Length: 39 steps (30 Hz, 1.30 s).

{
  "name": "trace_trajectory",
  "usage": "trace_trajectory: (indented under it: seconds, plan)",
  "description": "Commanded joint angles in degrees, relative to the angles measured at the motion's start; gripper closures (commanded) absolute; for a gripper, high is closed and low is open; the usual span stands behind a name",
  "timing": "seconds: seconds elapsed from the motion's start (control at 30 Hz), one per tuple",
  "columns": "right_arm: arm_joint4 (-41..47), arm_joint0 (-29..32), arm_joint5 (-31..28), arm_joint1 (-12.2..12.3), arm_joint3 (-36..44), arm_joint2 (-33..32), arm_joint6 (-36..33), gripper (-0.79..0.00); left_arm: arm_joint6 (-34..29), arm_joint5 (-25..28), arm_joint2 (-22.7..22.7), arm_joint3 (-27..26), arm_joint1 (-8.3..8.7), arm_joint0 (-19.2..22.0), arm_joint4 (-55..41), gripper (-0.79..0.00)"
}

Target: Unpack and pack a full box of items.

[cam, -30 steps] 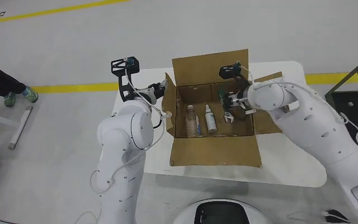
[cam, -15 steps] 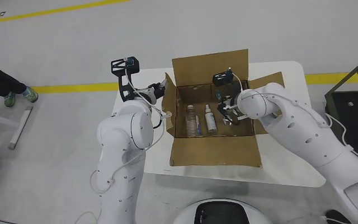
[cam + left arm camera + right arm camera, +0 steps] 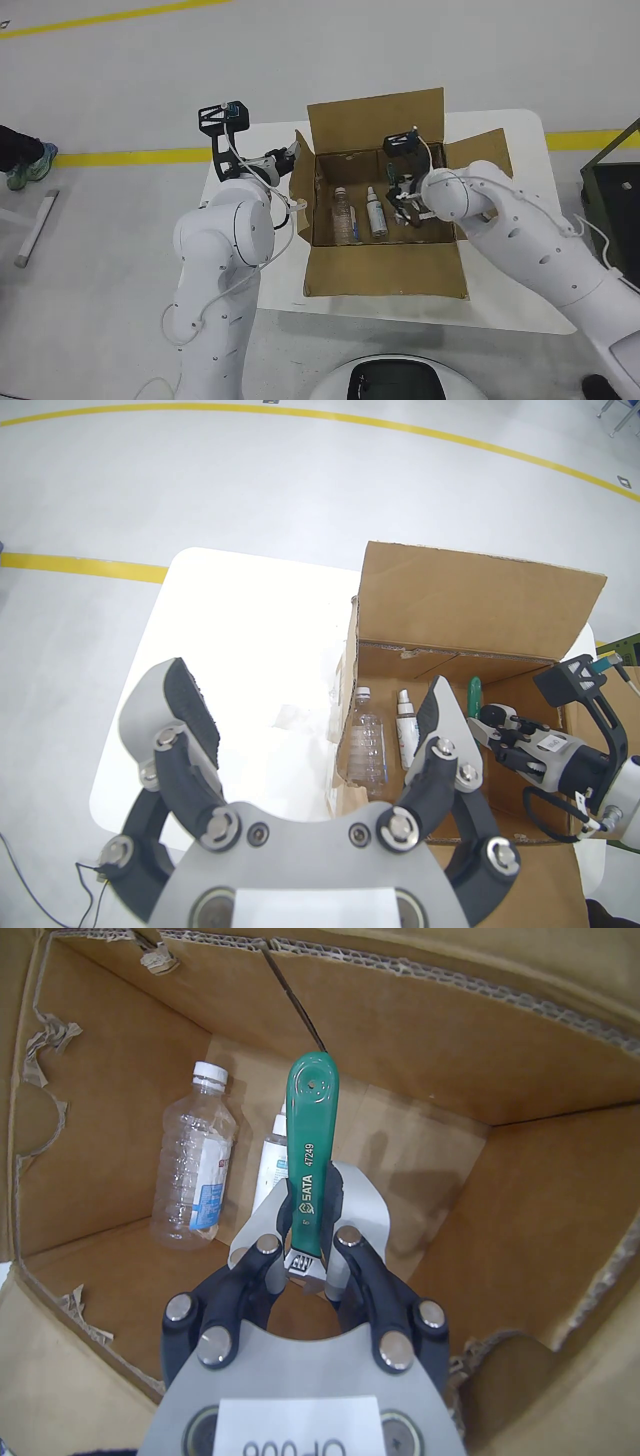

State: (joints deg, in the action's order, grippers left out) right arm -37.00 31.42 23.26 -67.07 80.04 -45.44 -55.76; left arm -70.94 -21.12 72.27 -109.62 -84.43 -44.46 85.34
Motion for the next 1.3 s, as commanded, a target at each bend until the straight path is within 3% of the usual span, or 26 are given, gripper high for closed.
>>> trace_trajectory:
  seconds: [0.0, 0.33, 0.6, 0.67, 0.87, 1.07, 1.27]
  plan:
    - [0.36, -0.10, 1.93, -0.57, -0.95, 0.67, 0.90, 0.000, 0.00, 0.00, 0.00, 0.00, 0.00, 0.00, 0.00, -0.785]
    - [2.52, -4.38, 10.68, -5.59, -11.79, 7.14, 3.50, 0.000, 0.00, 0.00, 0.00, 0.00, 0.00, 0.00, 0.00, -0.785]
    - [5.55, -8.71, 8.31, -10.31, -20.97, 12.12, 3.46, 0.000, 0.00, 0.00, 0.00, 0.00, 0.00, 0.00, 0.00, -0.785]
    - [6.32, -9.72, 7.14, -11.47, -23.14, 13.15, 3.04, -0.172, 0.00, 0.00, 0.00, 0.00, 0.00, 0.00, 0.00, -0.785]
    - [7.27, -12.07, 5.08, -14.54, -28.20, 15.29, 3.38, -0.277, 0.00, 0.00, 0.00, 0.00, 0.00, 0.00, 0.00, -0.785]
    - [7.63, -13.51, 3.46, -16.13, -31.26, 15.15, 4.02, -0.289, 0.00, 0.00, 0.00, 0.00, 0.00, 0.00, 0.00, -0.785]
    - [6.16, -14.26, 2.18, -15.35, -29.10, 12.07, 5.55, -0.243, 0.00, 0.00, 0.00, 0.00, 0.00, 0.00, 0.00, -0.785]
